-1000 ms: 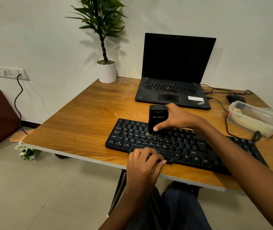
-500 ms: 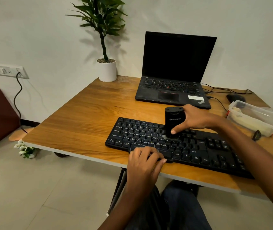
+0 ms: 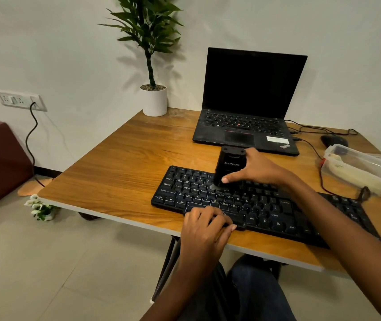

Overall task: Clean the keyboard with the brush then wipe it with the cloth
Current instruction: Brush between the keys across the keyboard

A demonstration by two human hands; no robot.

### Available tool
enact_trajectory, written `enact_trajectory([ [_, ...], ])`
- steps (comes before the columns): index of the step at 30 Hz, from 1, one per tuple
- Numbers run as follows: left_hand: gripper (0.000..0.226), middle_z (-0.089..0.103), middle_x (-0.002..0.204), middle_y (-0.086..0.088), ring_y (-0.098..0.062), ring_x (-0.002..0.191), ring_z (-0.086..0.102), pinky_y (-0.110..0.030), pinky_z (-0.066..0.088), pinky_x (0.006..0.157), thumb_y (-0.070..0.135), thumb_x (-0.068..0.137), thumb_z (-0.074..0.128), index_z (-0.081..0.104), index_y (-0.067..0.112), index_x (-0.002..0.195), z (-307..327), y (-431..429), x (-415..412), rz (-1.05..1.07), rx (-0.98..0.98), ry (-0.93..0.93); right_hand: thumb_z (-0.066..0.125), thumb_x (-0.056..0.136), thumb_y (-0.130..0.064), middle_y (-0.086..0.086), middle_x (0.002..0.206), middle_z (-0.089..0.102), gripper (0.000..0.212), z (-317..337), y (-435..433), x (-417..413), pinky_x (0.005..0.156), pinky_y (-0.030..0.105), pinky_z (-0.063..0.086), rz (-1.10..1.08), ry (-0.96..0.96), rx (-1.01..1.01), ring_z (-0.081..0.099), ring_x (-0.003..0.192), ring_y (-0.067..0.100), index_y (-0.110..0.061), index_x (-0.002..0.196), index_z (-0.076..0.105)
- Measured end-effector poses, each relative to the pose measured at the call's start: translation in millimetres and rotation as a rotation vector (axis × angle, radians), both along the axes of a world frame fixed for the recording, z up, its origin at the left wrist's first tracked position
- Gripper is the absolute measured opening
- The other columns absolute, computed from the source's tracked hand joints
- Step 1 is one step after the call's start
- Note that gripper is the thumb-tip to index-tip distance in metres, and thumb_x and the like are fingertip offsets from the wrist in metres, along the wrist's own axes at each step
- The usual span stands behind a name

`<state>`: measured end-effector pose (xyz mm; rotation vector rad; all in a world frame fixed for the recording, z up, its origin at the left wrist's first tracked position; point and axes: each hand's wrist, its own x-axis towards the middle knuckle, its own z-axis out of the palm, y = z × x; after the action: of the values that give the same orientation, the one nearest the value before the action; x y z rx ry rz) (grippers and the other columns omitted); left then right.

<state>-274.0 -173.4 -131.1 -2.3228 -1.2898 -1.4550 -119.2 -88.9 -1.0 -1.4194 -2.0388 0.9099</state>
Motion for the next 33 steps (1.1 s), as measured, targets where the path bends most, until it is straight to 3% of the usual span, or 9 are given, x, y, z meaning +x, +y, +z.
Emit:
enact_trajectory([
  [5, 0.011, 0.058, 0.09, 0.009, -0.006, 0.084, 0.042, -0.018, 0.028, 0.072, 0.036, 0.087, 0.058, 0.06, 0.025, 0.087, -1.4, 0.1, 0.1, -0.008, 0.01, -0.002, 0.083, 0.065, -0.015, -0.004, 0.091, 0.061, 0.044, 20.2, 4.2, 28.6, 0.066, 0.014, 0.044, 0.061, -0.254, -0.092, 0.059, 0.085, 0.012, -0.017, 0.1, 0.055],
  [8, 0.011, 0.058, 0.09, 0.009, -0.006, 0.084, 0.042, -0.018, 0.029, 0.071, 0.036, 0.086, 0.059, 0.061, 0.025, 0.086, 0.3, -0.2, -0.1, -0.012, 0.006, -0.012, 0.083, 0.065, -0.017, 0.002, 0.094, 0.064, 0.047, 25.8, 7.7, 18.6, 0.072, 0.024, 0.05, 0.063, -0.261, -0.019, 0.062, 0.087, 0.016, -0.01, 0.105, 0.058],
  [12, 0.011, 0.059, 0.09, 0.009, -0.007, 0.084, 0.043, -0.019, 0.03, 0.072, 0.037, 0.086, 0.058, 0.058, 0.026, 0.088, -0.7, -0.2, 0.4, -0.012, -0.008, -0.02, 0.082, 0.066, -0.015, -0.012, 0.097, 0.059, 0.05, 8.8, 6.0, -1.7, 0.066, 0.003, 0.042, 0.03, -0.08, 0.014, 0.056, 0.088, -0.001, -0.022, 0.106, 0.053],
  [15, 0.011, 0.059, 0.09, 0.008, -0.006, 0.085, 0.042, -0.017, 0.027, 0.074, 0.037, 0.086, 0.058, 0.058, 0.027, 0.089, -0.7, 0.3, -0.2, -0.009, -0.017, -0.017, 0.082, 0.067, -0.02, -0.013, 0.093, 0.058, 0.047, 4.2, 10.3, -3.9, 0.065, 0.008, 0.039, -0.02, -0.084, 0.116, 0.056, 0.088, 0.007, -0.023, 0.104, 0.053],
  [19, 0.011, 0.058, 0.09, 0.009, -0.006, 0.085, 0.042, -0.016, 0.027, 0.073, 0.037, 0.085, 0.059, 0.058, 0.026, 0.088, -0.3, 0.7, 0.1, -0.011, -0.004, -0.022, 0.081, 0.067, -0.017, -0.022, 0.095, 0.052, 0.051, 2.4, 9.3, -7.7, 0.07, 0.006, 0.035, 0.021, -0.027, 0.06, 0.051, 0.088, -0.005, -0.03, 0.103, 0.048],
  [23, 0.01, 0.057, 0.09, 0.009, -0.006, 0.085, 0.042, -0.017, 0.028, 0.073, 0.037, 0.085, 0.059, 0.057, 0.027, 0.088, 0.0, 0.7, 0.3, -0.012, 0.0, -0.024, 0.082, 0.067, -0.02, -0.012, 0.099, 0.057, 0.048, 2.1, 15.4, -9.9, 0.075, 0.012, 0.038, -0.003, -0.081, 0.14, 0.056, 0.1, 0.013, -0.022, 0.106, 0.054],
  [27, 0.011, 0.057, 0.089, 0.01, -0.006, 0.084, 0.042, -0.018, 0.029, 0.072, 0.037, 0.085, 0.059, 0.059, 0.026, 0.087, 0.1, 0.7, -0.2, -0.015, -0.004, -0.024, 0.083, 0.065, -0.021, -0.021, 0.1, 0.052, 0.056, -2.3, 14.6, -15.0, 0.077, 0.01, 0.036, 0.026, -0.025, 0.105, 0.051, 0.095, 0.001, -0.026, 0.11, 0.049],
  [31, 0.011, 0.057, 0.089, 0.01, -0.006, 0.084, 0.042, -0.017, 0.028, 0.072, 0.036, 0.085, 0.059, 0.061, 0.025, 0.086, 0.7, 0.8, -0.3, -0.017, -0.006, -0.027, 0.082, 0.067, -0.023, -0.011, 0.108, 0.055, 0.058, -1.2, 17.4, -18.4, 0.077, 0.01, 0.036, 0.025, -0.095, 0.161, 0.051, 0.103, 0.008, -0.019, 0.117, 0.053],
  [33, 0.011, 0.056, 0.089, 0.01, -0.006, 0.084, 0.042, -0.017, 0.027, 0.073, 0.037, 0.085, 0.059, 0.061, 0.026, 0.087, 0.0, 0.5, -0.6, -0.019, -0.006, -0.027, 0.082, 0.067, -0.023, -0.014, 0.104, 0.056, 0.054, 0.7, 17.8, -21.6, 0.076, 0.012, 0.037, 0.019, -0.078, 0.168, 0.054, 0.097, 0.004, -0.02, 0.114, 0.055],
])
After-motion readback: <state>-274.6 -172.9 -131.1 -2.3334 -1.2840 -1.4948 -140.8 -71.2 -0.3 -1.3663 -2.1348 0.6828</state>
